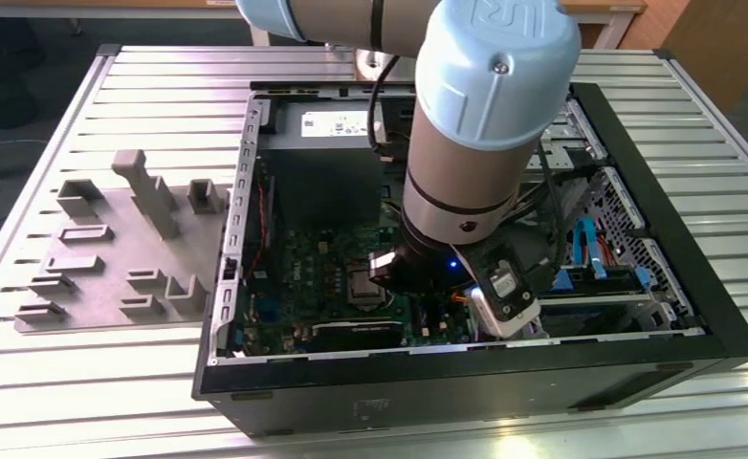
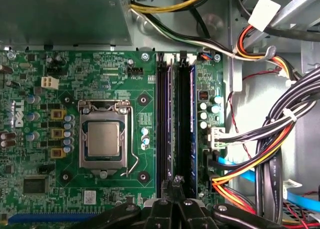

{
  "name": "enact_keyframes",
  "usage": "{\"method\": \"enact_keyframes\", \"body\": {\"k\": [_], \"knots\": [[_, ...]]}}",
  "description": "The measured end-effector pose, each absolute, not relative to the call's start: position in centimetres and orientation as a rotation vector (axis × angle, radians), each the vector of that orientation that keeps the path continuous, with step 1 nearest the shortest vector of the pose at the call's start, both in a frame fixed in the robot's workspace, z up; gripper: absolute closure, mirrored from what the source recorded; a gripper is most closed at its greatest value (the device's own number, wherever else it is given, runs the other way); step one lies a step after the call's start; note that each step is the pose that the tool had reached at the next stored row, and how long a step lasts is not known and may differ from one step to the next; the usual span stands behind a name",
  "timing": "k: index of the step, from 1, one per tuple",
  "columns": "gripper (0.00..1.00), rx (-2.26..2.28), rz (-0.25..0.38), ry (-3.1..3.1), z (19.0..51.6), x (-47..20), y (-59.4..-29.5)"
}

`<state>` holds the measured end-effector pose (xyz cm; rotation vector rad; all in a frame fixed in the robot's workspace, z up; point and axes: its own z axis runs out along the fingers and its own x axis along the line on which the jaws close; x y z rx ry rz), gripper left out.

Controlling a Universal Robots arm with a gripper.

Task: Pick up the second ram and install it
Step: 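Press down the second ram until it locks into place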

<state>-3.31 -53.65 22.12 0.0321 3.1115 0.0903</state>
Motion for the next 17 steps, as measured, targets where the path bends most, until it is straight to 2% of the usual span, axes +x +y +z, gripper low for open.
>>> {"method": "enact_keyframes", "body": {"k": [17], "knots": [[0.89,0.032,0.091,3.111,21.52,-3.31,-53.67]]}}
